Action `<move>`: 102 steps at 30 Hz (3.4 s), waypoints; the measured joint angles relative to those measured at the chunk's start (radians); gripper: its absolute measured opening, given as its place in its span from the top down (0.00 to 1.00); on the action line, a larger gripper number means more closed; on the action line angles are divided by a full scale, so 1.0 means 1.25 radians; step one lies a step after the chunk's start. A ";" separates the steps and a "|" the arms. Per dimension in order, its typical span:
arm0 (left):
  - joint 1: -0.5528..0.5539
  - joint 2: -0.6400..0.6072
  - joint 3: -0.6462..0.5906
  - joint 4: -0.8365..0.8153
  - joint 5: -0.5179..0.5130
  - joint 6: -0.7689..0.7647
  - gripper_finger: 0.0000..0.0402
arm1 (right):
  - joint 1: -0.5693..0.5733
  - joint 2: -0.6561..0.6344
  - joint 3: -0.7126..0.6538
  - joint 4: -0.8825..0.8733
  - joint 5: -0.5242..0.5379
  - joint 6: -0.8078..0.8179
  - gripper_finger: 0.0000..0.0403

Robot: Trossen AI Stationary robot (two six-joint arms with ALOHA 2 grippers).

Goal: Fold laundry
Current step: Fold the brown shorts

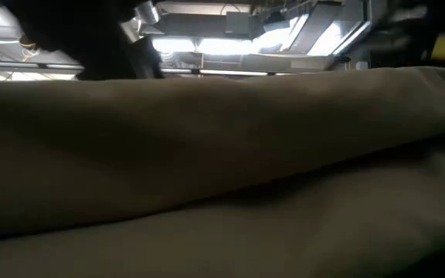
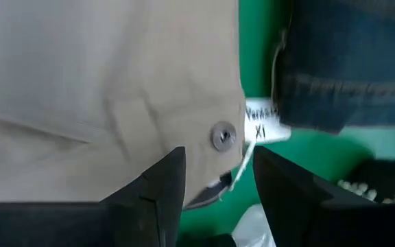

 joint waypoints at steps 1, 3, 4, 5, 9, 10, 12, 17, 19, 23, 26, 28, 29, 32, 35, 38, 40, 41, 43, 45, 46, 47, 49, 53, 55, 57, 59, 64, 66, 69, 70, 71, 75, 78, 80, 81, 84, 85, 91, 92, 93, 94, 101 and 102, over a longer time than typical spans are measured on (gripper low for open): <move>-0.009 0.011 0.000 0.002 0.000 -0.013 0.60 | -0.008 0.000 -0.014 0.005 -0.001 0.000 0.58; -0.022 0.025 -0.001 0.006 0.000 -0.033 0.60 | -0.021 0.000 -0.045 0.027 0.000 0.000 0.58; -0.027 0.028 -0.001 0.007 0.000 -0.038 0.60 | -0.026 0.000 -0.059 0.038 -0.001 0.000 0.58; -0.031 0.031 -0.001 0.007 -0.001 -0.039 0.60 | -0.031 0.000 -0.074 0.049 -0.001 0.000 0.58; -0.040 0.045 -0.001 0.005 -0.001 -0.039 0.60 | -0.042 0.000 -0.135 0.107 -0.021 0.000 0.58; -0.042 0.050 -0.001 0.006 0.002 -0.039 0.60 | -0.042 0.000 -0.148 0.119 -0.026 0.000 0.58; -0.047 0.062 -0.001 0.002 0.014 -0.036 0.60 | -0.041 -0.002 -0.171 0.144 -0.030 0.000 0.58; -0.064 0.093 0.003 -0.001 0.028 -0.030 0.60 | -0.040 -0.004 -0.188 0.154 -0.030 0.000 0.58; -0.073 0.096 0.004 -0.005 0.023 -0.030 0.60 | -0.040 -0.003 -0.188 0.154 -0.030 0.000 0.58; -0.094 0.097 0.003 -0.011 0.040 -0.029 0.60 | -0.040 -0.002 -0.188 0.149 -0.031 0.000 0.58; -0.108 0.095 0.003 -0.013 0.055 -0.029 0.60 | -0.040 -0.002 -0.188 0.147 -0.030 0.000 0.58; -0.111 0.090 0.002 -0.013 0.061 -0.029 0.60 | -0.040 -0.002 -0.188 0.146 -0.030 0.000 0.58; -0.111 0.083 0.001 -0.017 0.069 -0.030 0.60 | -0.040 -0.002 -0.187 0.144 -0.030 0.000 0.58; -0.106 0.063 -0.002 -0.033 0.092 -0.033 0.60 | -0.040 0.001 -0.164 0.123 -0.033 -0.001 0.58; -0.103 0.033 -0.004 -0.040 0.102 -0.035 0.60 | -0.040 0.002 -0.127 0.075 -0.032 -0.005 0.58; -0.097 0.007 -0.003 -0.030 0.098 -0.032 0.60 | -0.040 0.002 -0.081 0.041 -0.013 -0.024 0.58; -0.091 -0.003 -0.003 -0.017 0.087 -0.021 0.60 | -0.040 0.002 -0.051 0.015 -0.001 -0.024 0.58; -0.088 -0.008 -0.003 -0.018 0.078 -0.015 0.60 | -0.040 0.002 -0.036 0.007 0.003 -0.024 0.58; -0.086 -0.018 -0.003 -0.010 0.047 -0.014 0.60 | -0.034 0.002 -0.007 0.000 0.012 -0.024 0.58; -0.083 -0.022 -0.002 0.008 0.009 -0.013 0.60 | -0.020 0.002 0.019 0.000 0.016 -0.024 0.58; -0.083 -0.022 -0.002 0.022 -0.008 -0.012 0.60 | -0.008 0.002 0.030 0.005 0.020 -0.024 0.58; -0.083 -0.022 -0.002 0.034 -0.023 -0.011 0.60 | 0.004 0.002 0.040 0.014 0.021 -0.024 0.58; -0.082 -0.019 -0.002 0.065 -0.051 -0.011 0.60 | 0.033 0.001 0.055 0.034 0.021 -0.024 0.58; -0.085 -0.010 -0.001 0.103 -0.073 0.001 0.60 | 0.095 0.001 0.059 0.083 0.018 -0.022 0.58; -0.089 0.000 0.000 0.128 -0.074 0.010 0.60 | 0.127 0.001 0.055 0.110 0.006 -0.022 0.58; -0.098 0.016 -0.001 0.163 -0.075 0.013 0.60 | 0.161 0.001 0.048 0.142 -0.011 -0.021 0.58; -0.107 0.038 0.000 0.200 -0.072 0.014 0.60 | 0.196 0.001 0.046 0.159 -0.023 -0.012 0.58; -0.128 0.083 0.000 0.239 -0.068 0.014 0.60 | 0.271 0.003 0.045 0.164 -0.021 0.048 0.58; -0.132 0.099 0.000 0.239 -0.063 0.010 0.60 | 0.292 0.003 0.038 0.177 -0.010 0.082 0.58; -0.139 0.121 0.000 0.238 -0.060 0.010 0.60 | 0.315 0.003 0.009 0.188 -0.008 0.127 0.58; -0.140 0.128 0.000 0.239 -0.051 0.010 0.60 | 0.320 0.003 -0.002 0.190 -0.010 0.146 0.58; -0.142 0.133 0.000 0.240 -0.042 0.009 0.60 | 0.325 0.003 -0.013 0.191 -0.015 0.162 0.58; -0.148 0.154 0.000 0.242 0.003 0.005 0.60 | 0.330 0.003 -0.065 0.193 -0.059 0.217 0.58; -0.153 0.158 0.000 0.243 0.026 0.005 0.60 | 0.328 0.003 -0.099 0.197 -0.108 0.232 0.58; -0.157 0.158 0.001 0.234 0.030 0.005 0.60 | 0.328 0.003 -0.121 0.198 -0.124 0.233 0.58; -0.158 0.158 0.002 0.229 0.030 0.005 0.60 | 0.328 0.003 -0.129 0.201 -0.133 0.233 0.58; -0.158 0.158 0.002 0.224 0.044 0.004 0.60 | 0.328 0.002 -0.143 0.203 -0.152 0.234 0.58; -0.158 0.157 0.002 0.222 0.053 0.001 0.60 | 0.328 0.002 -0.143 0.202 -0.156 0.233 0.58; -0.157 0.155 0.002 0.210 0.085 -0.015 0.64 | 0.328 0.001 -0.127 0.181 -0.183 0.190 0.58; -0.155 0.155 0.002 0.218 0.085 -0.016 0.65 | 0.328 0.001 -0.119 0.177 -0.182 0.187 0.58; -0.154 0.155 0.001 0.227 0.086 -0.018 0.67 | 0.328 0.001 -0.110 0.172 -0.177 0.183 0.58; -0.153 0.154 0.000 0.233 0.083 -0.019 0.68 | 0.328 0.001 -0.101 0.168 -0.173 0.175 0.58; -0.146 0.140 -0.002 0.259 0.101 -0.051 0.74 | 0.328 0.001 -0.034 0.140 -0.148 0.161 0.58; -0.146 0.139 -0.002 0.259 0.102 -0.057 0.74 | 0.328 0.002 -0.025 0.142 -0.138 0.161 0.58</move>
